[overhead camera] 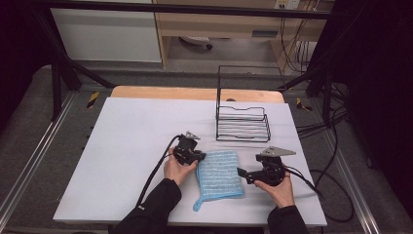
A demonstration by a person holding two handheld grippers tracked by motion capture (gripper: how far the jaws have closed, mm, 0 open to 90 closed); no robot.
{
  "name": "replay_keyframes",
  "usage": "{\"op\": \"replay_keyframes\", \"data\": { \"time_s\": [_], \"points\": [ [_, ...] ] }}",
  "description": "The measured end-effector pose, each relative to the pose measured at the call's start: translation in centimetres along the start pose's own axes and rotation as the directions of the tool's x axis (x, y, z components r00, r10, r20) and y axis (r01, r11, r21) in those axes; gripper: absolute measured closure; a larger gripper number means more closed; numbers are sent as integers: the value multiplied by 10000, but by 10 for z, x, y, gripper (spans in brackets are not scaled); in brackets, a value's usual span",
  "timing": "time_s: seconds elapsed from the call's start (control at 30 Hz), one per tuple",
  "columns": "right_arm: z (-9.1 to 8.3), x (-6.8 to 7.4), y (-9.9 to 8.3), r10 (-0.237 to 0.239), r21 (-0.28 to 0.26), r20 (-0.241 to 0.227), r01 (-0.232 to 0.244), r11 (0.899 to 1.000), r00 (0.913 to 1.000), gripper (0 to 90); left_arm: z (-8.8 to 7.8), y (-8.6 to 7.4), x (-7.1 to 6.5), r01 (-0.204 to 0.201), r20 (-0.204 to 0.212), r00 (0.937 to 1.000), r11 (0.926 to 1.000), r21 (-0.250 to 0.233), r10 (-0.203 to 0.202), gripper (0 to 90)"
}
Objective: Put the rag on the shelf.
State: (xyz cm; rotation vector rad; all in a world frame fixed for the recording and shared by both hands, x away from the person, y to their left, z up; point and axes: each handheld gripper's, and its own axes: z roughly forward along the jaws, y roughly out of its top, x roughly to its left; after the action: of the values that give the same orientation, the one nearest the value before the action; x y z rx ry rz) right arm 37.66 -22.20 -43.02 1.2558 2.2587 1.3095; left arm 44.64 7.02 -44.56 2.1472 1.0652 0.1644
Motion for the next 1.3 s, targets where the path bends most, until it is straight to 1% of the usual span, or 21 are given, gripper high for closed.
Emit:
{"op": "replay_keyframes", "data": {
  "time_s": [0.03, 0.13, 0.17, 0.23, 0.33, 0.4, 0.47, 0.53, 0.6, 0.7, 0.83, 0.87, 0.93, 1.03, 1.07, 1.13, 1.23, 1.3],
  "points": [
    [2, 0, 2, -45, -44, 49, 45, 10000, 10000, 13, 0, 0, 0, 2, -1, 10000, 10000, -17, -2, 768],
    [7, 1, 10, 3, 70, 222, -5, 10000, 9998, 14, 0, 0, 0, 0, 6, 10000, 10000, -24, 0, 768],
    [10, 0, 12, -98, 53, 250, 97, 9999, 9996, 16, 0, 0, 0, -18, -6, 10000, 10000, -28, 18, 768],
    [15, -1, 16, -39, 57, 241, 38, 10000, 9997, 32, 0, 0, -1, -105, -55, 9999, 9999, -20, 105, 768],
    [24, -4, 22, -7, 158, 309, 2, 9999, 9995, 62, 0, -1, 0, -130, -41, 9999, 9999, -52, 130, 768],
    [30, -5, 26, 114, 177, 309, -120, 9998, 9995, 84, 0, -1, 0, -140, -16, 9999, 9999, -58, 139, 768],
    [36, -8, 29, 45, 198, 348, -52, 9998, 9994, 130, 0, -1, 0, -137, -4, 9999, 9999, -65, 137, 768],
    [42, -11, 30, 165, 230, 423, -175, 9996, 9990, 179, 0, -2, 0, -89, 4, 10000, 9999, -131, 89, 768],
    [48, -14, 30, 282, 494, 570, -310, 9983, 9980, 212, 0, -3, 1, -85, 43, 10000, 9998, -163, 85, 768],
    [55, -17, 28, 242, 812, 695, -298, 9963, 9973, 284, 0, -3, 1, -115, 35, 9999, 9998, -167, 115, 768],
    [60, -18, 26, 252, 1070, 536, -308, 9938, 9982, 391, 0, -3, 1, -129, 39, 9999, 9997, -218, 130, 769],
    [61, -17, 25, 314, 1134, 498, -369, 9929, 9983, 413, 0, -4, 1, -98, 34, 9999, 9996, -263, 99, 768],
    [62, -18, 24, 364, 1223, 415, -412, 9916, 9985, 468, 0, -4, 1, -64, 59, 10000, 9995, -311, 66, 769],
    [62, -16, 22, 315, 1266, 243, -343, 9914, 9992, 554, 0, -4, 1, -73, 79, 9999, 9995, -316, 75, 769],
    [62, -16, 22, 316, 1266, 200, -339, 9914, 9993, 574, 0, -4, 1, -131, 80, 9999, 9995, -278, 133, 769],
    [62, -15, 22, 332, 1316, 86, -340, 9907, 9994, 611, 0, -4, 1, -93, 96, 9999, 9995, -316, 96, 769],
    [63, -15, 21, 472, 1360, 9, -469, 9896, 9989, 652, 0, -4, 2, -57, 119, 9999, 9995, -301, 61, 769],
    [63, -15, 21, 671, 1396, -77, -654, 9881, 9977, 684, 0, -4, 2, -102, 121, 9999, 9996, -268, 106, 769]
  ]
}}
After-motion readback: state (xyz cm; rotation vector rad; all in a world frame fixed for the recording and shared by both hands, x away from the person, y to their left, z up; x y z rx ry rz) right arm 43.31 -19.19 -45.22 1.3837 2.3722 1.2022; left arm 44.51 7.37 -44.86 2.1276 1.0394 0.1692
